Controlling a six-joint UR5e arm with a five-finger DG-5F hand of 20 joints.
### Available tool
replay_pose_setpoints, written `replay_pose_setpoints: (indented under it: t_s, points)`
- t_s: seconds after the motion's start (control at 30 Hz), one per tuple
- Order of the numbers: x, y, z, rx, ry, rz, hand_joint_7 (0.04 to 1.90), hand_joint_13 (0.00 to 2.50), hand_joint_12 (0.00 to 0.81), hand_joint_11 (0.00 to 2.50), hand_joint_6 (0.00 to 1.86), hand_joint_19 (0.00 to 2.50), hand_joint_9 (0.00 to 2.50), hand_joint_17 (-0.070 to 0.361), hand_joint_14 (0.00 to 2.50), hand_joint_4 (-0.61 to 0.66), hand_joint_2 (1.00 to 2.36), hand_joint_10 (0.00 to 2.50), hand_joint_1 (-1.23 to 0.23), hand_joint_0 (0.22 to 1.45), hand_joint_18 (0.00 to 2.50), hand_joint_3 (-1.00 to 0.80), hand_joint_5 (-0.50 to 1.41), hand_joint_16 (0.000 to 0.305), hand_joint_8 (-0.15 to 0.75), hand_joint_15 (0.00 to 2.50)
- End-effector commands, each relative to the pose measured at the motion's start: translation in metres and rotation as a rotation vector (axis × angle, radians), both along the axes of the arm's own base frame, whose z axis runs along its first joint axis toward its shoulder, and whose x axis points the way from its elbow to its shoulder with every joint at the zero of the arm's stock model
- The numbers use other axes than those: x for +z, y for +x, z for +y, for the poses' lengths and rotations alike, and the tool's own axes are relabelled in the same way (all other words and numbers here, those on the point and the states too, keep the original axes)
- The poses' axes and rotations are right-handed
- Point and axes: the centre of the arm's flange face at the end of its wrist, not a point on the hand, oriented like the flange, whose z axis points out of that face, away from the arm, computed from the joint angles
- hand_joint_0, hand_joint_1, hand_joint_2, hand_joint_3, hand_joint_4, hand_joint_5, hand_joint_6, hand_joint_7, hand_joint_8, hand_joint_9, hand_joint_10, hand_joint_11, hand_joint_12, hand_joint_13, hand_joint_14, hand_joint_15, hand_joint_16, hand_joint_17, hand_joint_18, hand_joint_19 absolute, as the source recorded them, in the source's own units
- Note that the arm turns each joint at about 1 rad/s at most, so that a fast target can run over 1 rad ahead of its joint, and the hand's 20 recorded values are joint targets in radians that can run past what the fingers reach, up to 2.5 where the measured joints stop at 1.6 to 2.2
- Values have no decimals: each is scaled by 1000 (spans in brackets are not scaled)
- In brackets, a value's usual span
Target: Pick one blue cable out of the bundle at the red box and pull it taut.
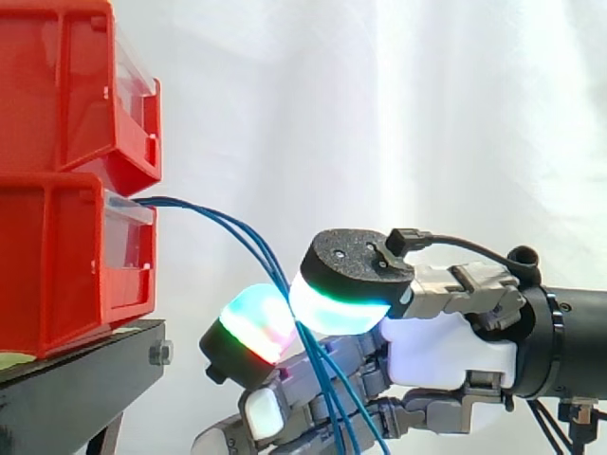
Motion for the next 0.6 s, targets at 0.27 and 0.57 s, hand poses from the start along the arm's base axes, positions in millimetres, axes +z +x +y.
replay_pose_setpoints:
  t_s: [0.27,0.57]
  points:
    - [1,-2,-2,-3,2,11,1039,584,396,613,882,308,688,119,6,171,1021,13,-971,737,698,-201,-212,53,347,189]
    - [6,-2,-4,-4,5,6,1046,594,396,606,886,288,680,120,6,176,1012,15,-1000,753,724,-351,-213,53,342,185]
